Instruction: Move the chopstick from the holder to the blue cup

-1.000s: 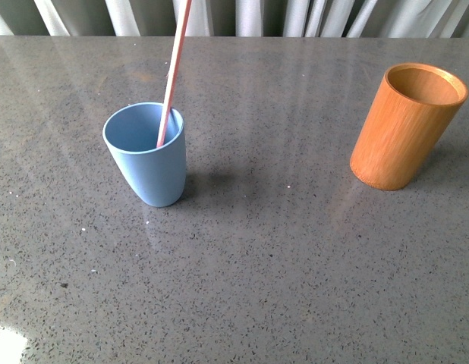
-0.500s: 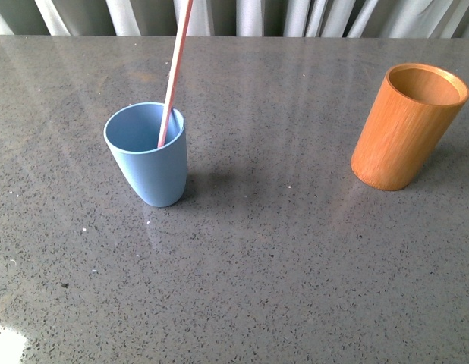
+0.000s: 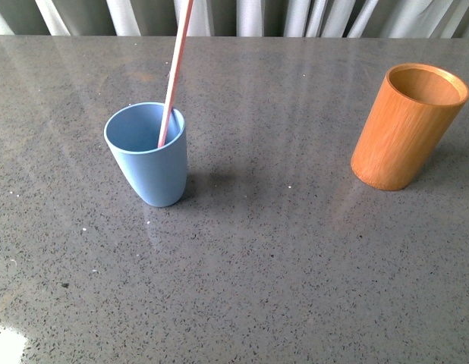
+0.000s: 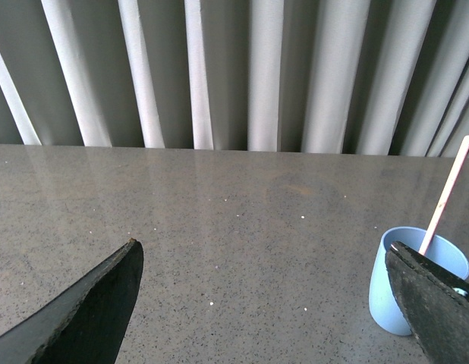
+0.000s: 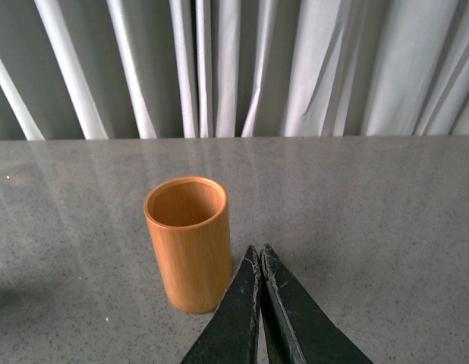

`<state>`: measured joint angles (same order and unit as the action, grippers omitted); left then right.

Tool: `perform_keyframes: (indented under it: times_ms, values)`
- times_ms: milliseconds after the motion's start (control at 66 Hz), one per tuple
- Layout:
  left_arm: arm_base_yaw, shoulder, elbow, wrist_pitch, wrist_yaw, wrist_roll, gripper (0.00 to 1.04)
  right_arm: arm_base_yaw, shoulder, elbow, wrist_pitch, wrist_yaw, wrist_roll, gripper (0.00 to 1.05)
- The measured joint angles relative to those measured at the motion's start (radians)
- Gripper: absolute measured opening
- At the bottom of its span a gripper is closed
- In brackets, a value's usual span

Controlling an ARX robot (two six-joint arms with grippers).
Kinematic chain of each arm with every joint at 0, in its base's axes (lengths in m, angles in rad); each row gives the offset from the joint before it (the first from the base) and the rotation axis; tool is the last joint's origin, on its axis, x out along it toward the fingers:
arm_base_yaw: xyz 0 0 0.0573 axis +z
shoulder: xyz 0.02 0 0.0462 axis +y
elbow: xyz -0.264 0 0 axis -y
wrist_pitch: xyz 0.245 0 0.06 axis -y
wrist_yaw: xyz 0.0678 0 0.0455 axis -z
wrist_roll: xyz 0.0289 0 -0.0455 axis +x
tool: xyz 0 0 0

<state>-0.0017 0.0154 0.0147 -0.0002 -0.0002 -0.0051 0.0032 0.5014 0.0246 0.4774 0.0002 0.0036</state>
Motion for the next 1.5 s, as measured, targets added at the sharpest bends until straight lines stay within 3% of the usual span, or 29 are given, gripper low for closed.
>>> perform_keyframes:
  times_ms: [909,1030,1500]
  values:
    - [0.0,0.0,0.0,0.0,0.0,0.0,0.96,0.0,-0.322,-0.003,-0.298,0.0,0.0,0.02]
    - [0.0,0.0,0.0,0.0,0.0,0.0,0.96,0.0,-0.475,-0.002,-0.467,0.001,0.0,0.02]
    - [0.0,0.0,0.0,0.0,0.0,0.0,0.96,0.0,-0.495,-0.002,-0.476,0.001,0.0,0.02]
